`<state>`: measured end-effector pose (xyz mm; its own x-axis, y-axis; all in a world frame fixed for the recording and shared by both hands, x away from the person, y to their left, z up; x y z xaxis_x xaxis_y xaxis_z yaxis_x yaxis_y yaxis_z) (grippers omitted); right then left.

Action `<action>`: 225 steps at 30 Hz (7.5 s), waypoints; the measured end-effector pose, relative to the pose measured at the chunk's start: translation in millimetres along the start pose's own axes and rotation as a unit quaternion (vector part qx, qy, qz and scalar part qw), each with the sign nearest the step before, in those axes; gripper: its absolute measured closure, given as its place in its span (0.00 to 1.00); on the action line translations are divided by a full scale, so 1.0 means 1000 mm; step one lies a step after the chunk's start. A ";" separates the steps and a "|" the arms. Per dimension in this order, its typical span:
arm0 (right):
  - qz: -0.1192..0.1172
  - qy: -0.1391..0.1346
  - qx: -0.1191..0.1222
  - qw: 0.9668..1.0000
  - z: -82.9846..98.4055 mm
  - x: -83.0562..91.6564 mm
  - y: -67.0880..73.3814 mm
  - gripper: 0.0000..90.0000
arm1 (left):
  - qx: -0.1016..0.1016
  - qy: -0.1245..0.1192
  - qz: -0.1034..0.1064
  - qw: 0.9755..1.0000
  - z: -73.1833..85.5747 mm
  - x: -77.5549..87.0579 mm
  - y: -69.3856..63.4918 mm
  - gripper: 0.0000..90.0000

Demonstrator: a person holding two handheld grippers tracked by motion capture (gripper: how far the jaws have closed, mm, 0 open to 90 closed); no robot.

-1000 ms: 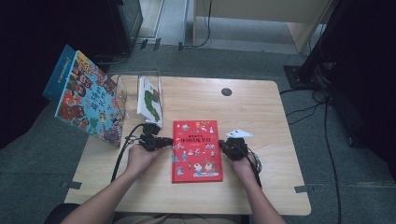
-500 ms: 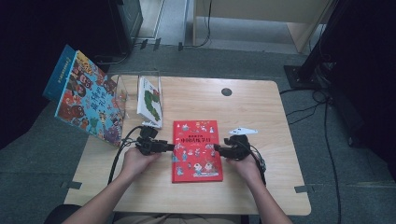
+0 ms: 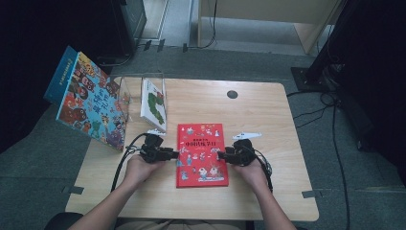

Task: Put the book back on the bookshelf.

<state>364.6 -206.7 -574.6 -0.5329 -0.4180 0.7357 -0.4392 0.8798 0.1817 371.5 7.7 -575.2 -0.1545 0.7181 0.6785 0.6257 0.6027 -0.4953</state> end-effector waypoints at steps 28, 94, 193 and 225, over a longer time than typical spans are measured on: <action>0.025 0.099 -0.063 0.993 -0.009 -0.009 0.000 0.55 | 0.035 0.014 0.002 0.999 0.004 0.003 -0.005 0.62; 0.053 0.191 -0.169 0.965 -0.025 -0.017 -0.004 0.67 | 0.055 0.010 -0.014 0.998 0.003 -0.005 0.000 0.99; -0.035 0.217 -0.069 0.973 -0.126 0.023 0.079 0.98 | 0.050 -0.021 0.051 0.997 -0.009 0.001 -0.002 0.40; -0.080 0.103 -0.068 0.989 -0.149 0.114 0.063 0.98 | 0.009 -0.034 0.103 0.994 -0.073 0.030 -0.041 0.35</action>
<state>383.9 -165.5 -381.7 -0.3000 -0.5114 0.8053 -0.3979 0.8343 0.3816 397.0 -20.9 -495.0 -0.0761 0.8480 0.5245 0.6359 0.4465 -0.6295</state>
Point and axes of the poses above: each handheld gripper's, and its own axes: x roughly backward along the jaws, z roughly out of its underside, y roughly to its left, the point moved 10 cm from there along -x, roughly forward along the jaws, and after that the axes turned 9 degrees about z, right-handed, at the moved point
